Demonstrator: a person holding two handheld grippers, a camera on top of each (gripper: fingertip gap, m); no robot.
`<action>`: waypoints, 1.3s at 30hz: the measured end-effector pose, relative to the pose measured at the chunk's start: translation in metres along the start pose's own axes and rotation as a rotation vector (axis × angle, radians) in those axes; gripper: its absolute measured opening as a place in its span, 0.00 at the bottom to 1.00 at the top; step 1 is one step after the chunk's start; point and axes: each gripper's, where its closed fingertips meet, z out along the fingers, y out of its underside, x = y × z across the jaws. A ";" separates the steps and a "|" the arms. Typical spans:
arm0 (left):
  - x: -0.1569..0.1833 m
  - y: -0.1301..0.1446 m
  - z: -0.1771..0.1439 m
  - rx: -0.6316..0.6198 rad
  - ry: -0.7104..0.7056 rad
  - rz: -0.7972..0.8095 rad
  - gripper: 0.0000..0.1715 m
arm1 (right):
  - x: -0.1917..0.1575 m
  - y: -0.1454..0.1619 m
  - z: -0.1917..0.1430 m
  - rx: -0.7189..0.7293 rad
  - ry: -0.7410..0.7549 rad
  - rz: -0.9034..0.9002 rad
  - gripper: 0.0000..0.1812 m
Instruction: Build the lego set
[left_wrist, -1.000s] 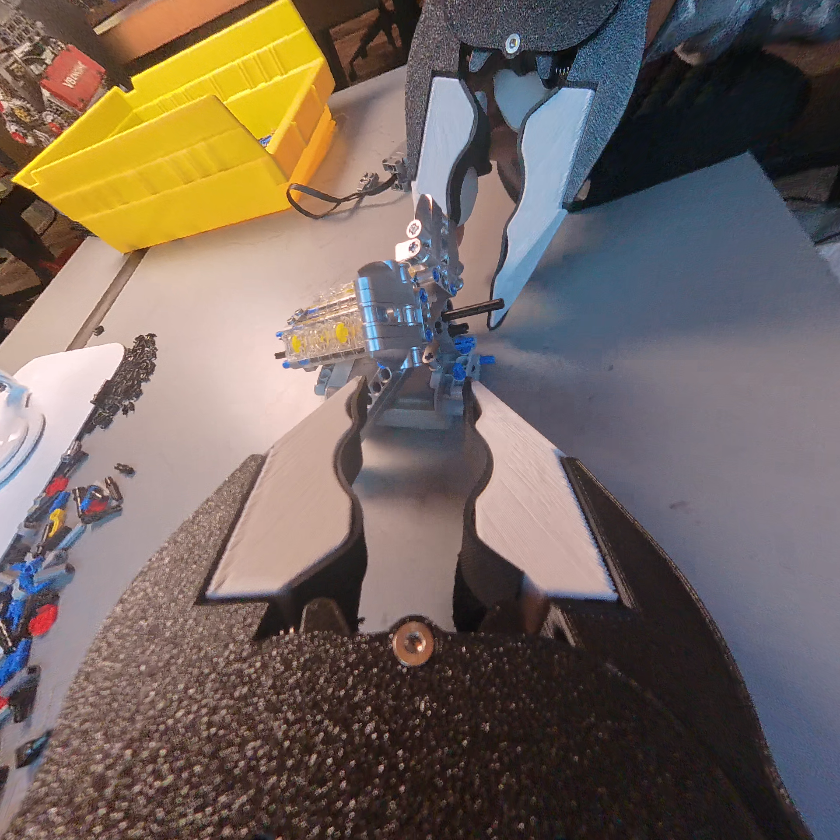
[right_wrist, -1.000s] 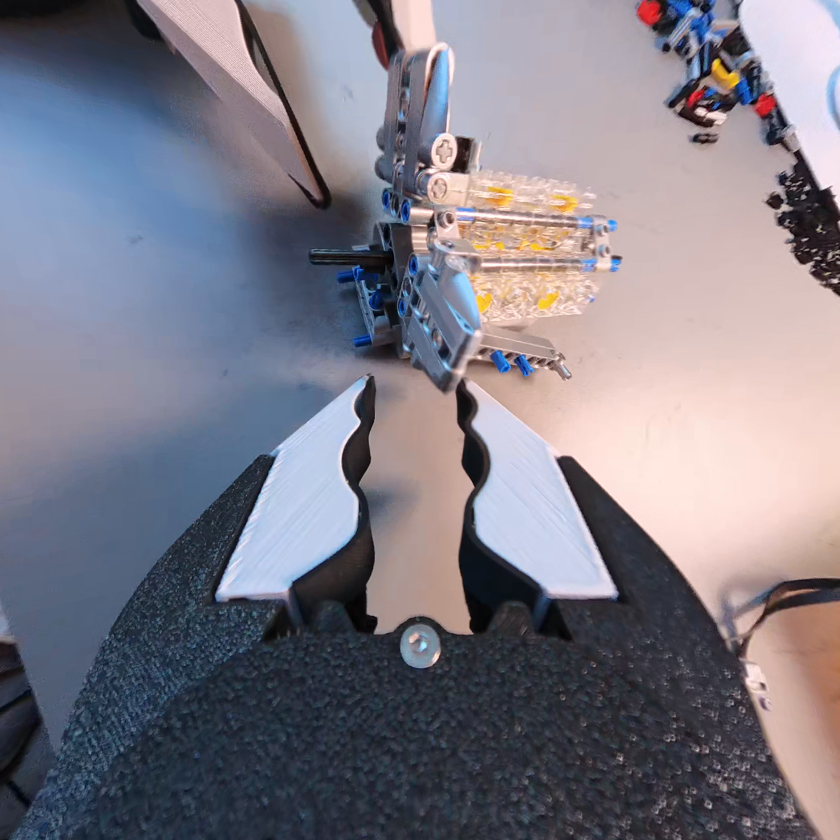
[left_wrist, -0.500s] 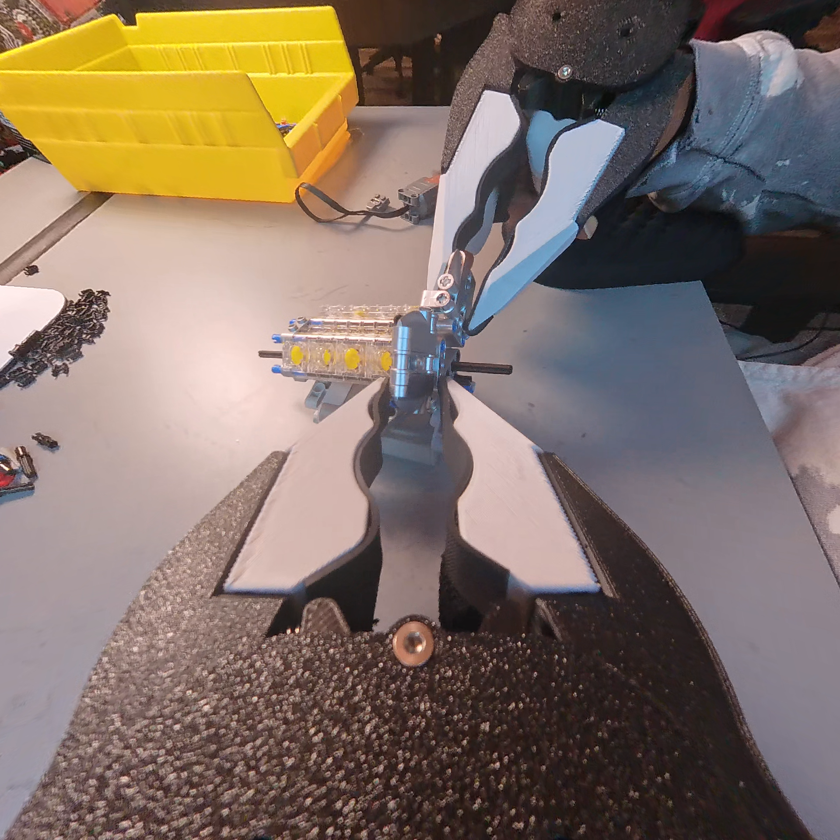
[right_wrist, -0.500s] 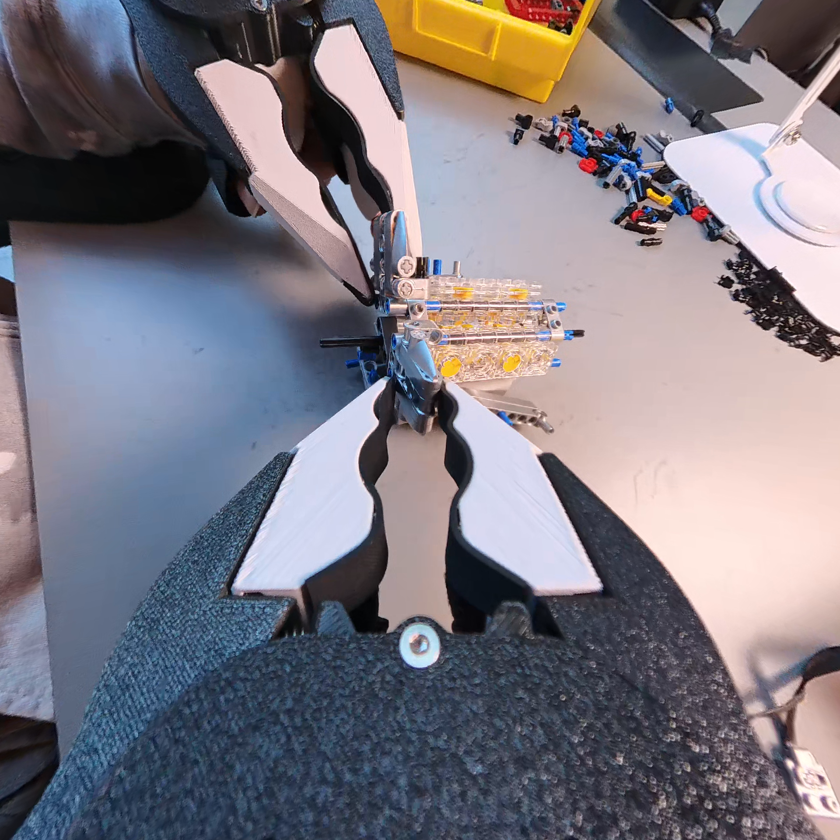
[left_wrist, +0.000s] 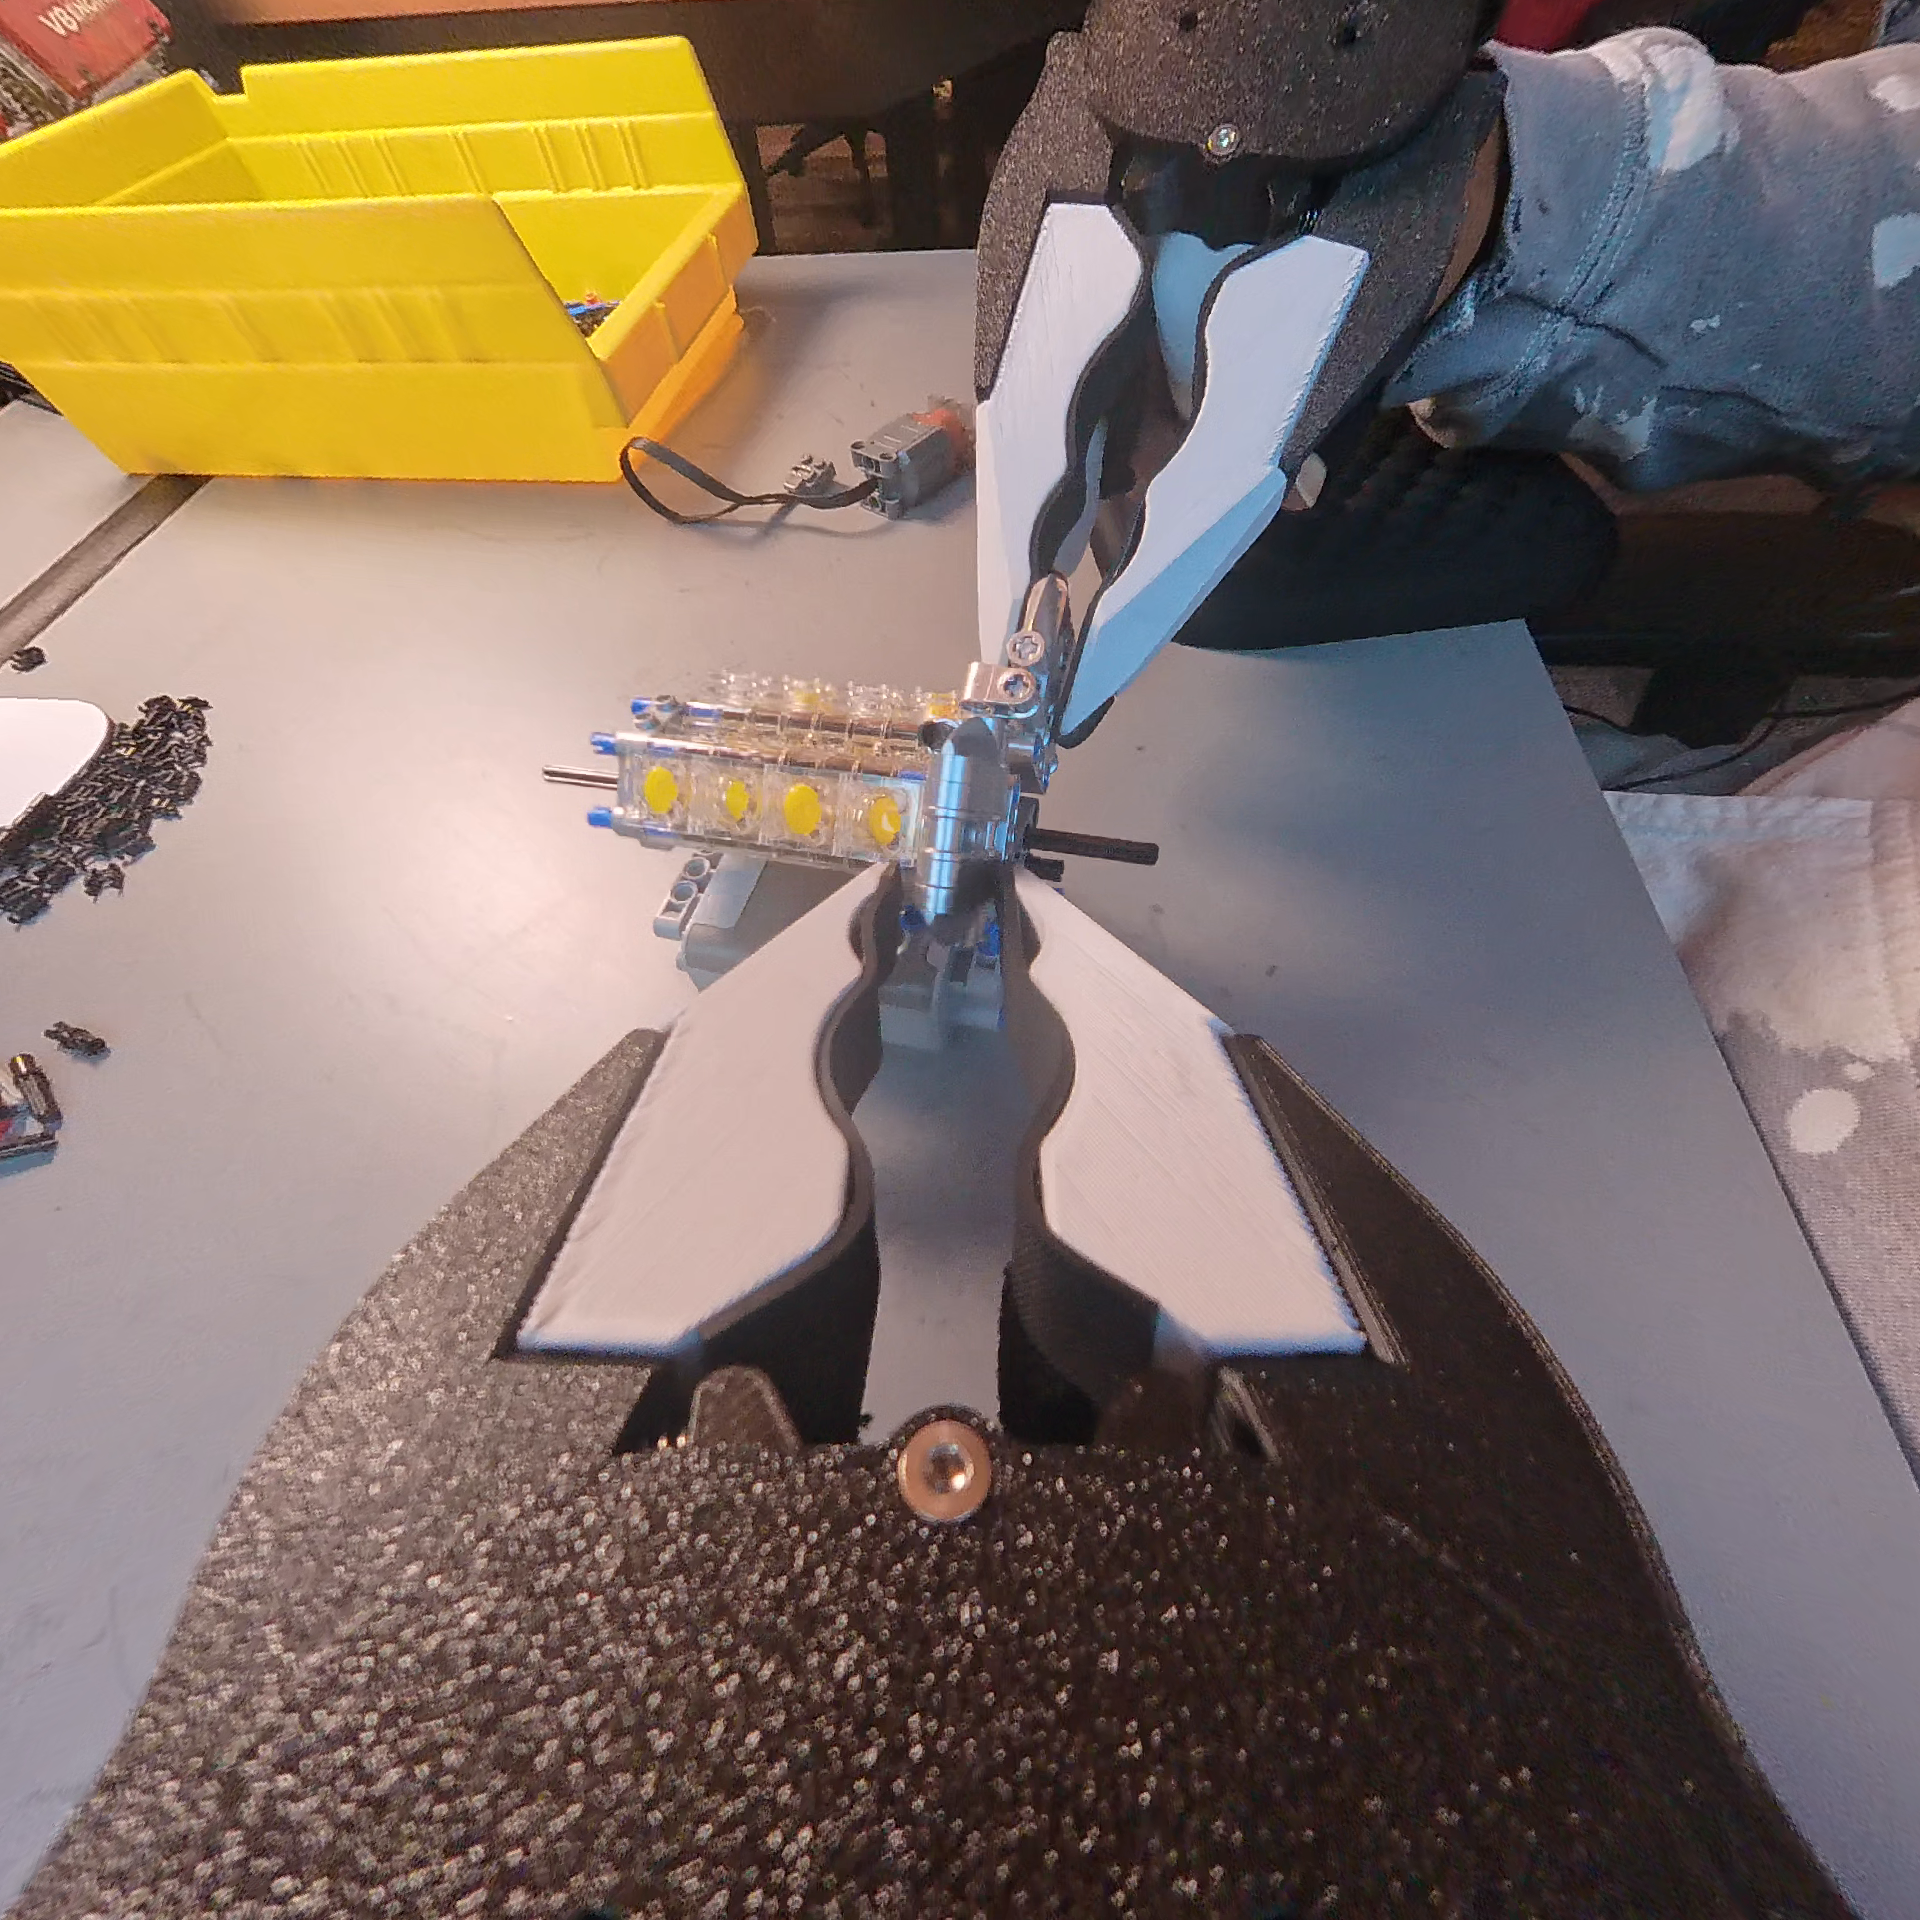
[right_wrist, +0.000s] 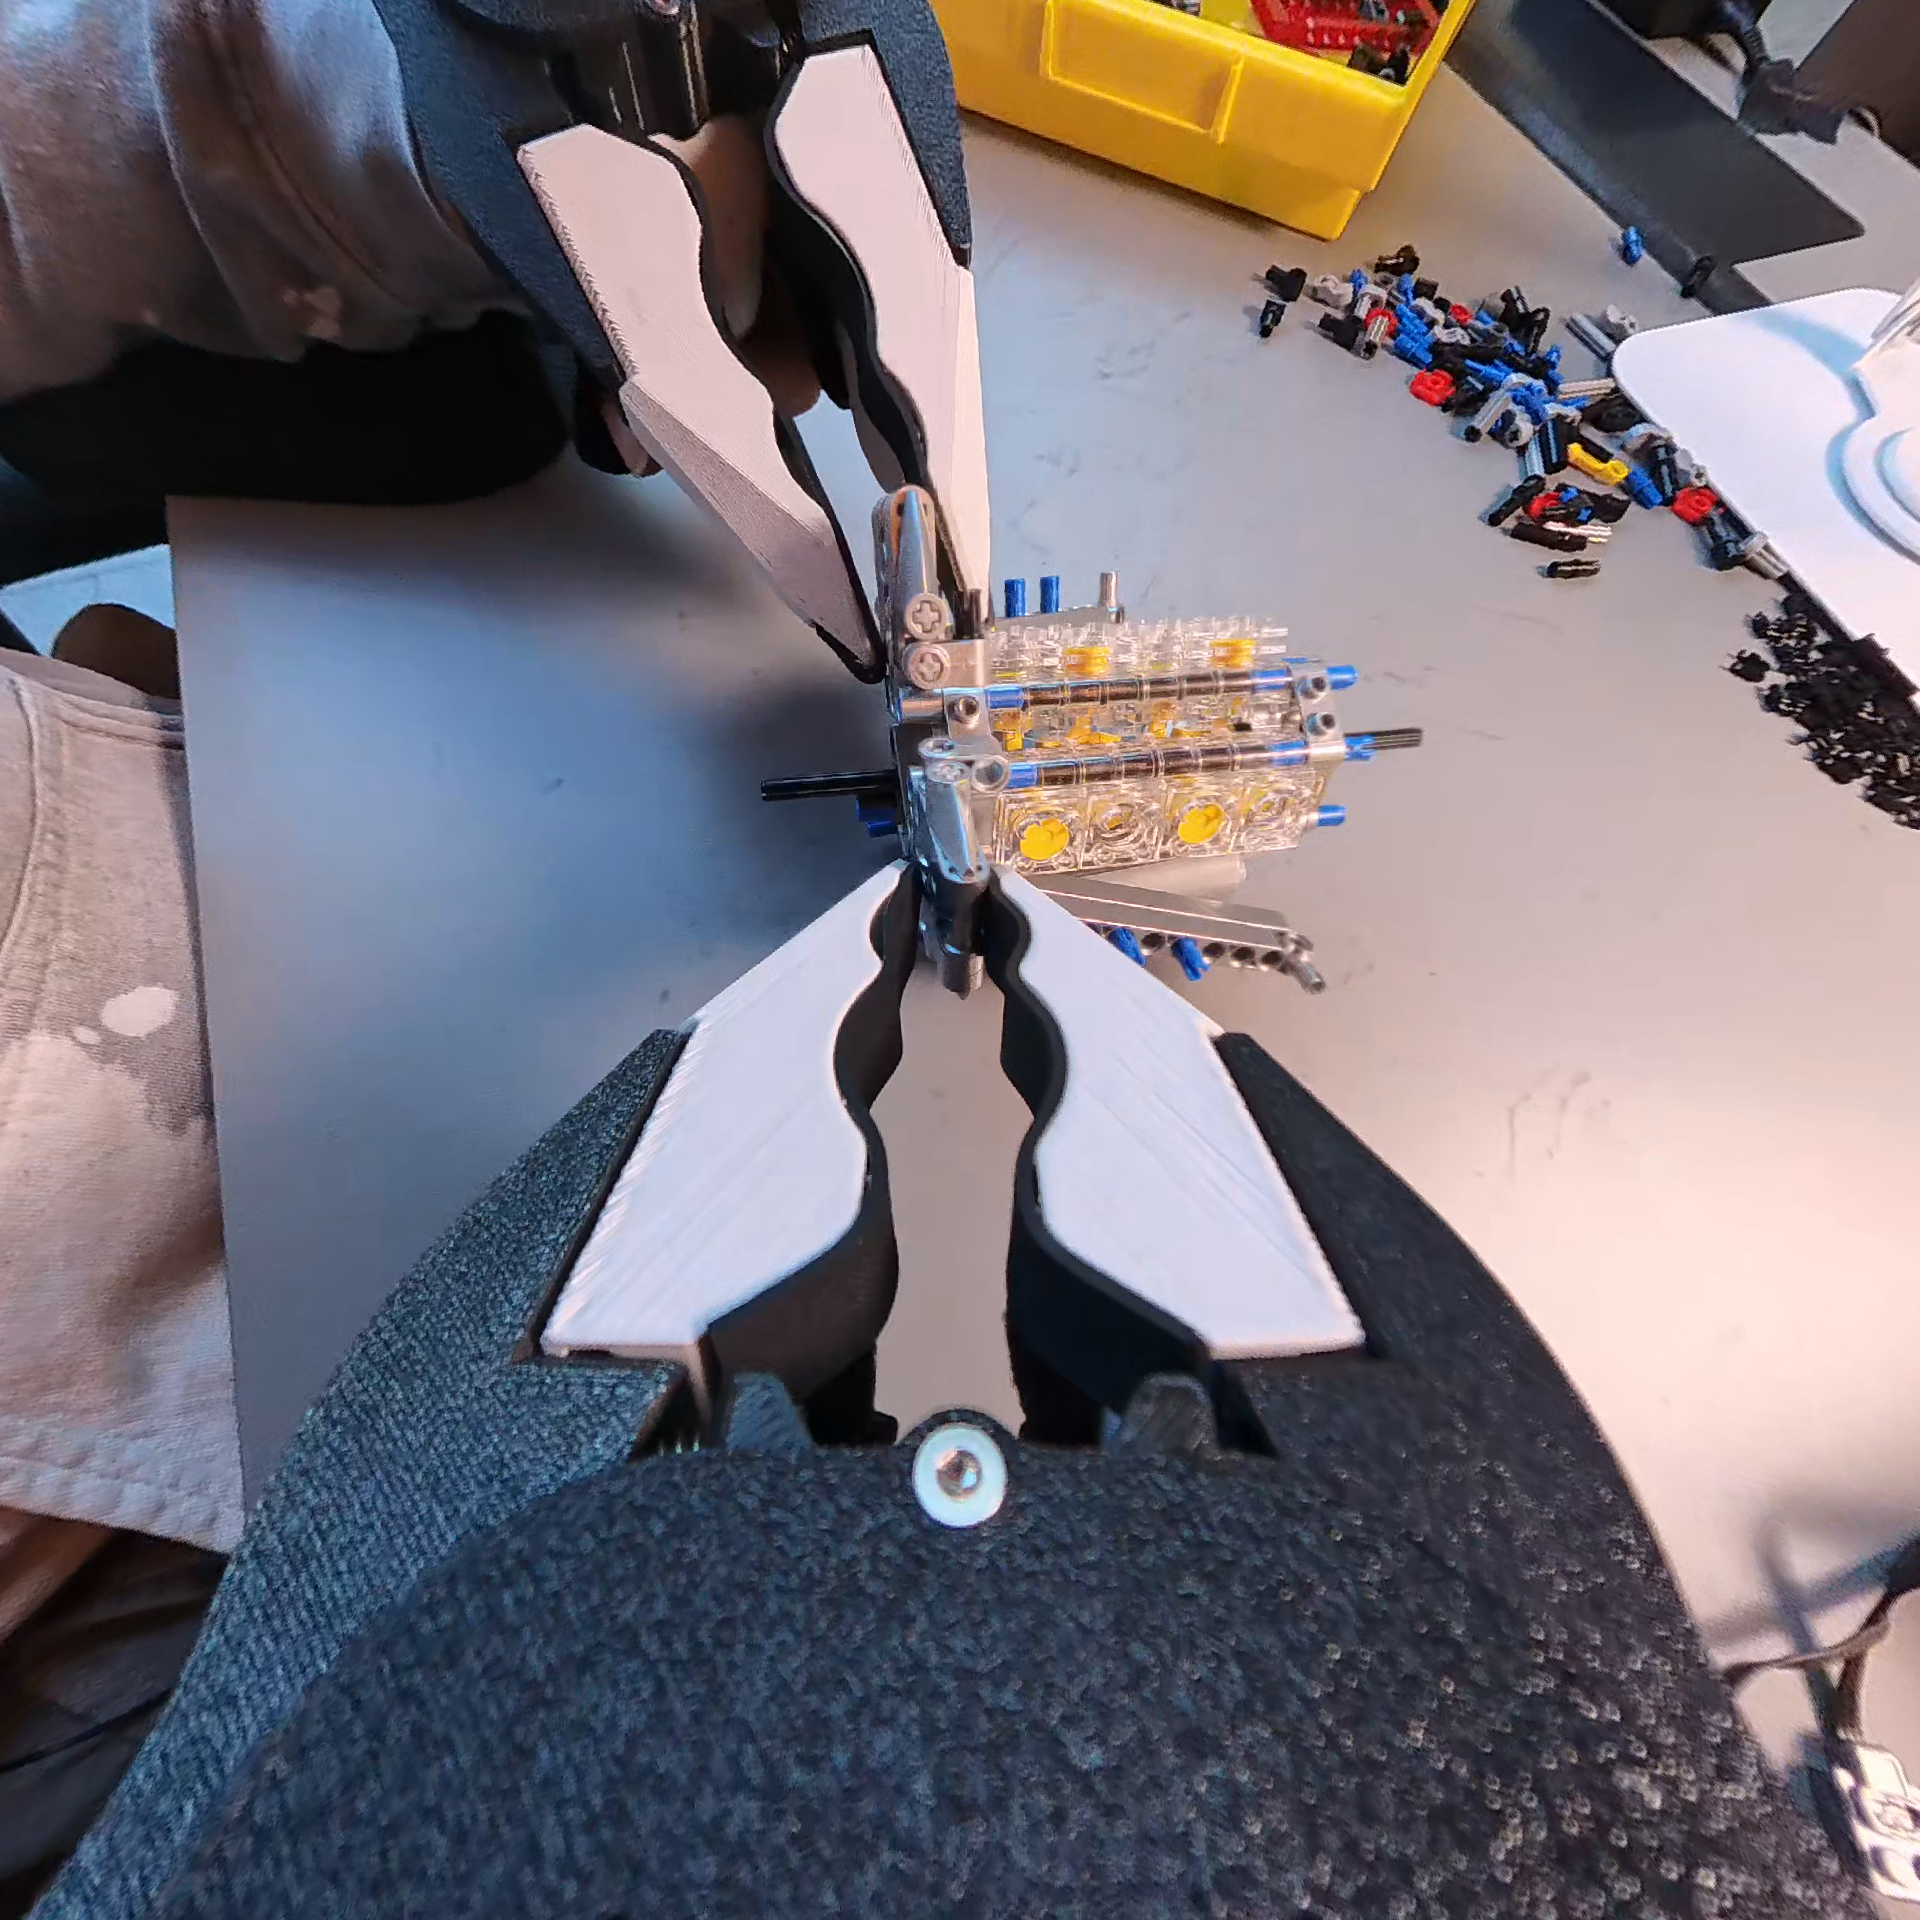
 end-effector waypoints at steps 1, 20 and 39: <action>0.000 0.000 0.000 -0.001 -0.001 0.003 0.09 | 0.000 0.000 0.000 -0.006 0.001 -0.005 0.06; 0.005 0.000 -0.001 -0.019 0.005 0.014 0.09 | -0.006 -0.004 -0.002 -0.092 -0.040 -0.077 0.04; 0.008 0.005 -0.001 -0.079 0.004 -0.029 0.08 | -0.009 -0.004 0.000 -0.148 -0.187 0.006 0.04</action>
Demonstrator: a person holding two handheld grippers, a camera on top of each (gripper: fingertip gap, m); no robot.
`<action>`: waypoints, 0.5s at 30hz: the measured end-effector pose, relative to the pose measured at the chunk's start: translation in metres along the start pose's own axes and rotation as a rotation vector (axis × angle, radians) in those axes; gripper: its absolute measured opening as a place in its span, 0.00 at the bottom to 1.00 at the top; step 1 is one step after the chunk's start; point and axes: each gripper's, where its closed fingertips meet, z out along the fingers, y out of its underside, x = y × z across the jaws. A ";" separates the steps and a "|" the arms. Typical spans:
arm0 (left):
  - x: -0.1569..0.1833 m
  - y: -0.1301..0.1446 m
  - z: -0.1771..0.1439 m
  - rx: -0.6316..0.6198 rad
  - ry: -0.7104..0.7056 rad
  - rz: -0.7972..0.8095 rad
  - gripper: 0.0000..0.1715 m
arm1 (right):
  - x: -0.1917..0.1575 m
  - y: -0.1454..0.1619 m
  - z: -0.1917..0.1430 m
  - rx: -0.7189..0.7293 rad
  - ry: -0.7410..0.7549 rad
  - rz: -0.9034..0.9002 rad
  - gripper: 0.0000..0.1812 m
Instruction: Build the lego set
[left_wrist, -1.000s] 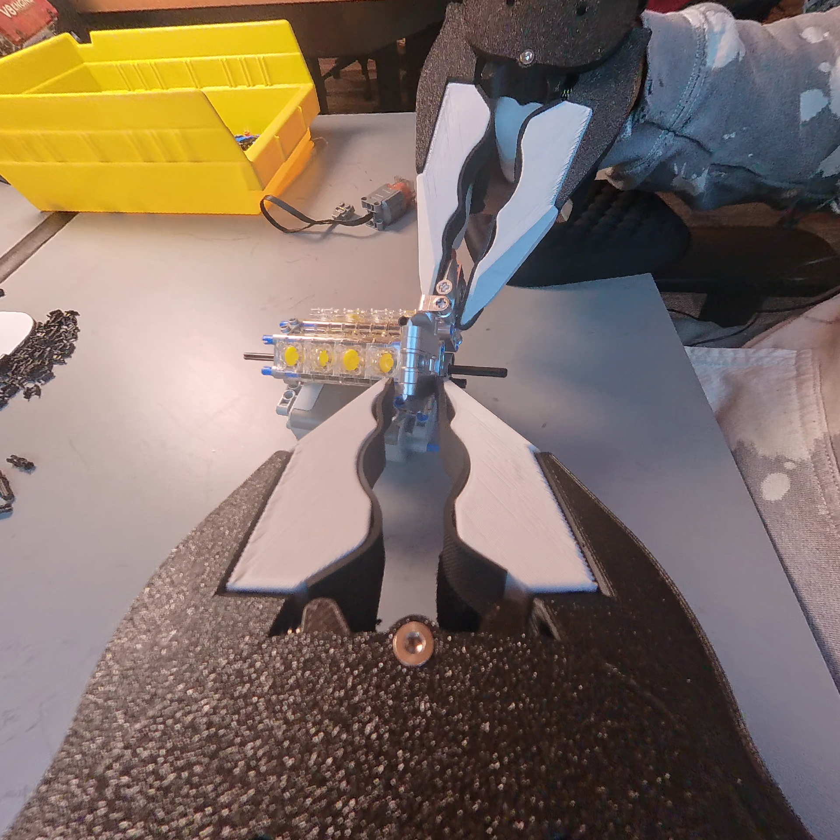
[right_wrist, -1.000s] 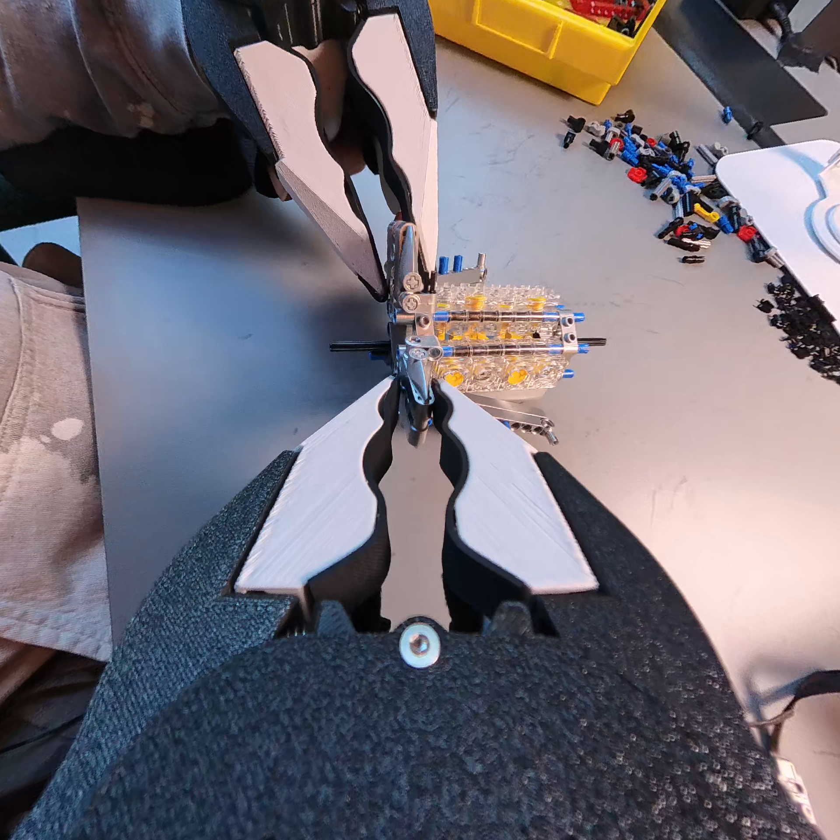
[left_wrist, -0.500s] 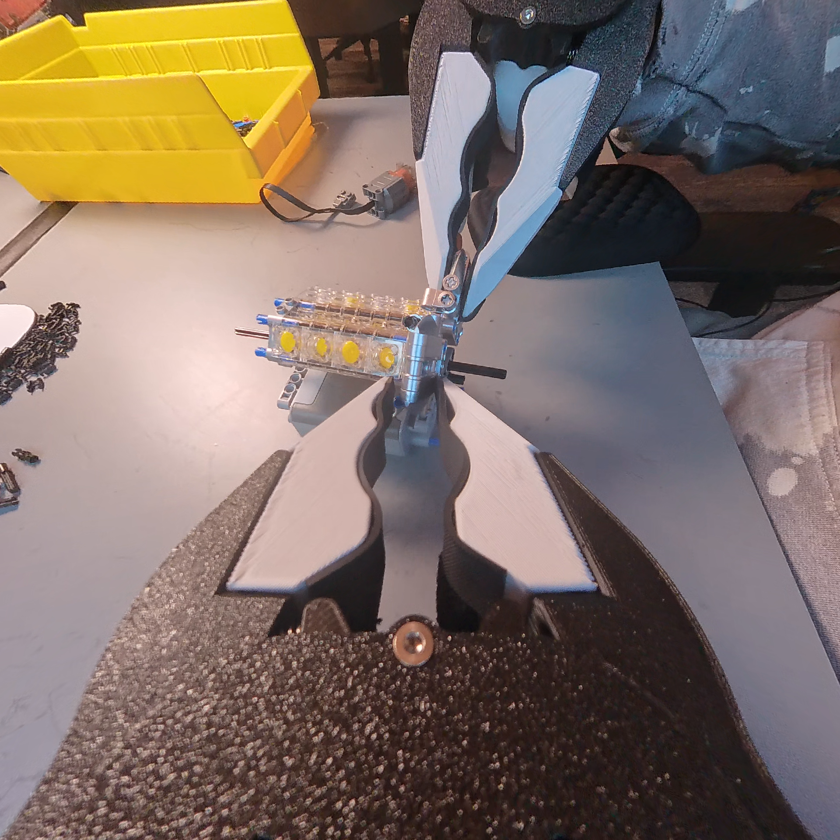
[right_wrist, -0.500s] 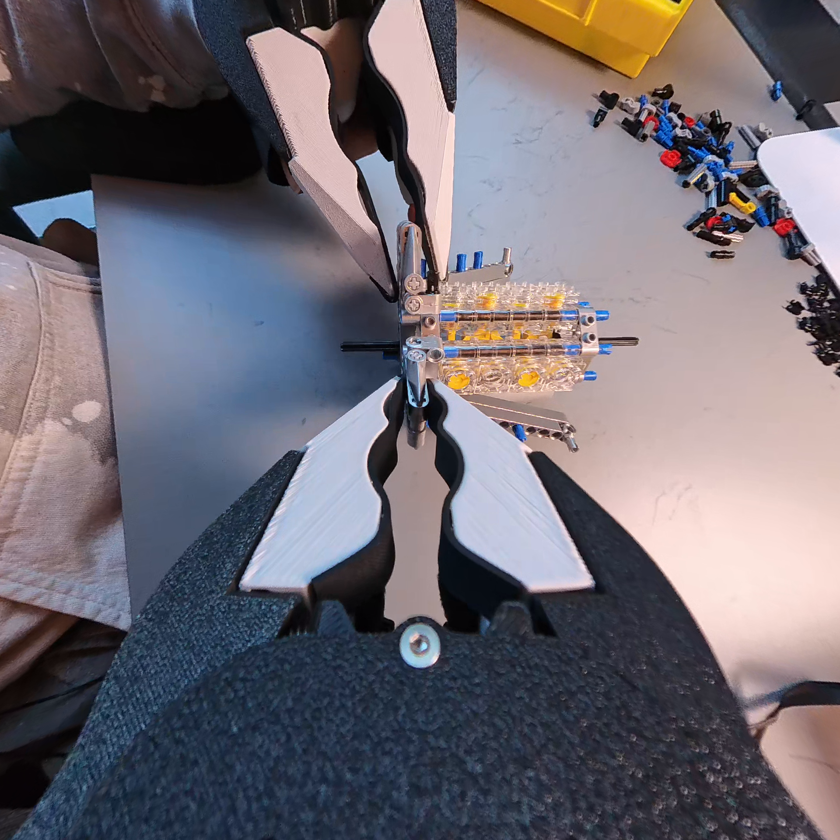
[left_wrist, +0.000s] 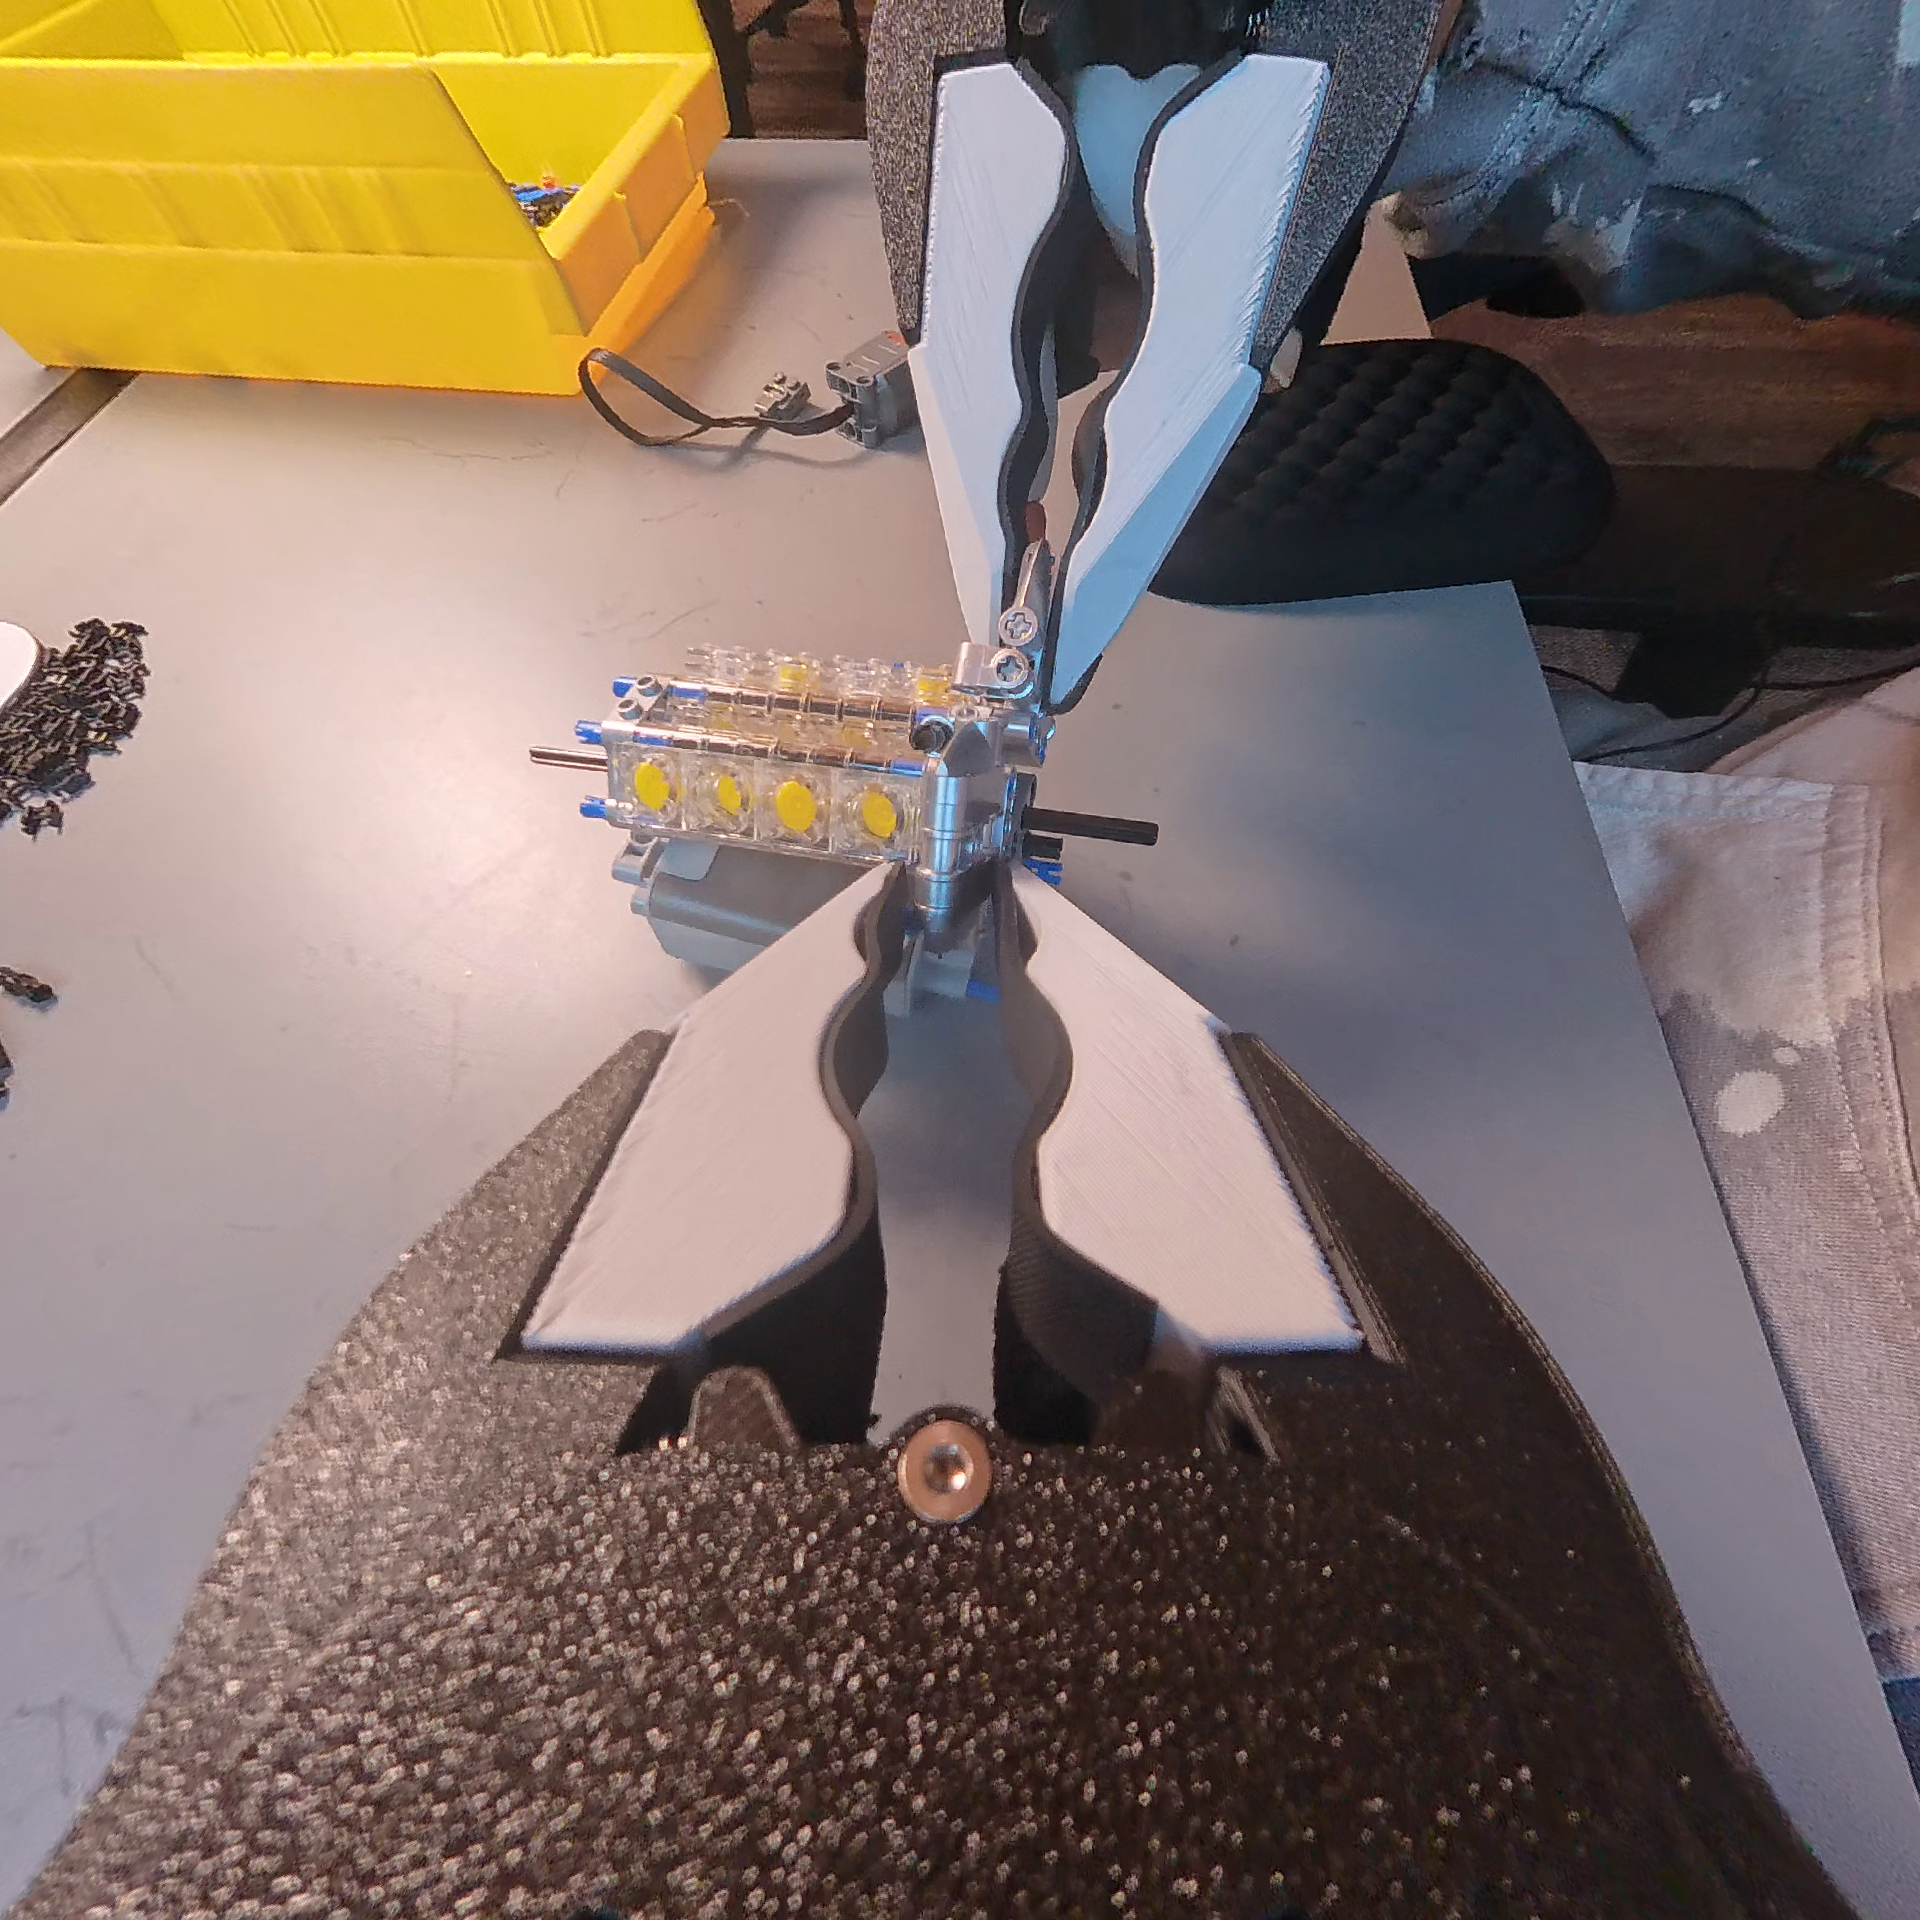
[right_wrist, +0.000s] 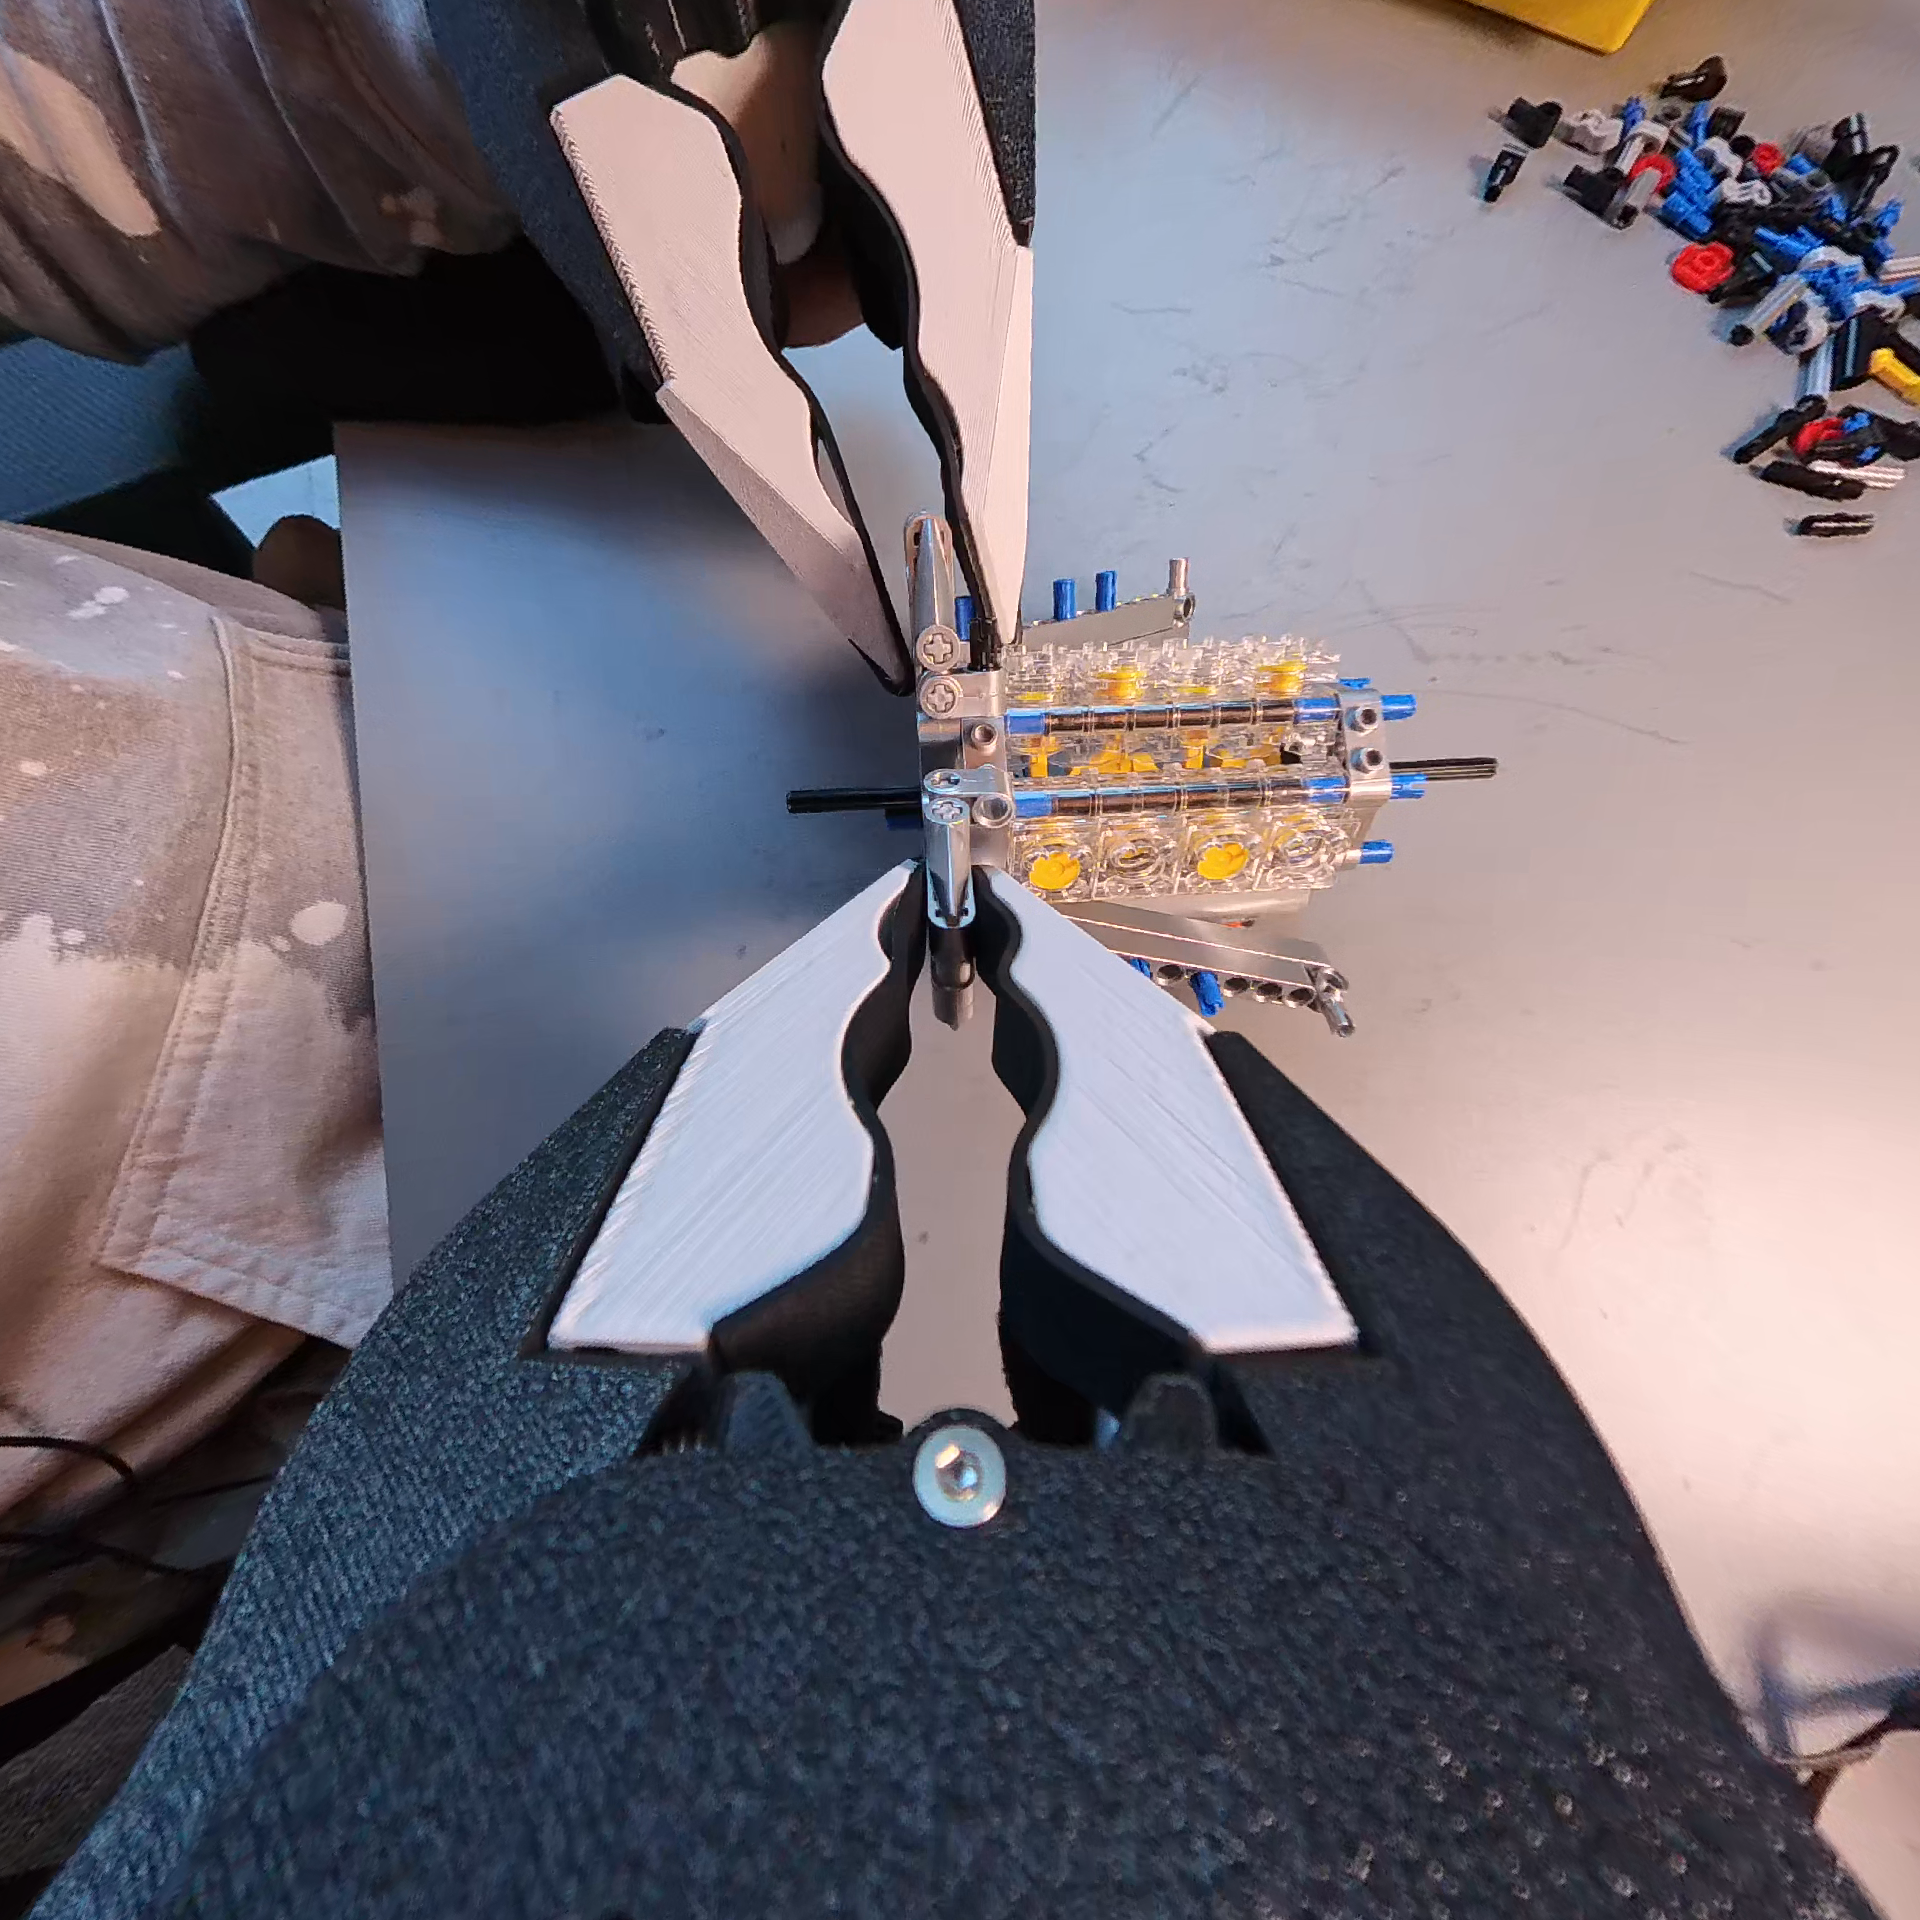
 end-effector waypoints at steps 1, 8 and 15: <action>0.000 0.000 0.000 -0.002 -0.004 0.002 0.08 | 0.000 0.000 0.000 -0.001 -0.001 0.000 0.04; 0.001 0.002 0.001 -0.020 -0.026 0.057 0.08 | -0.001 0.002 0.005 -0.017 0.002 -0.025 0.04; -0.001 0.009 0.005 -0.054 -0.084 0.171 0.08 | 0.003 0.000 0.003 -0.018 0.046 -0.072 0.04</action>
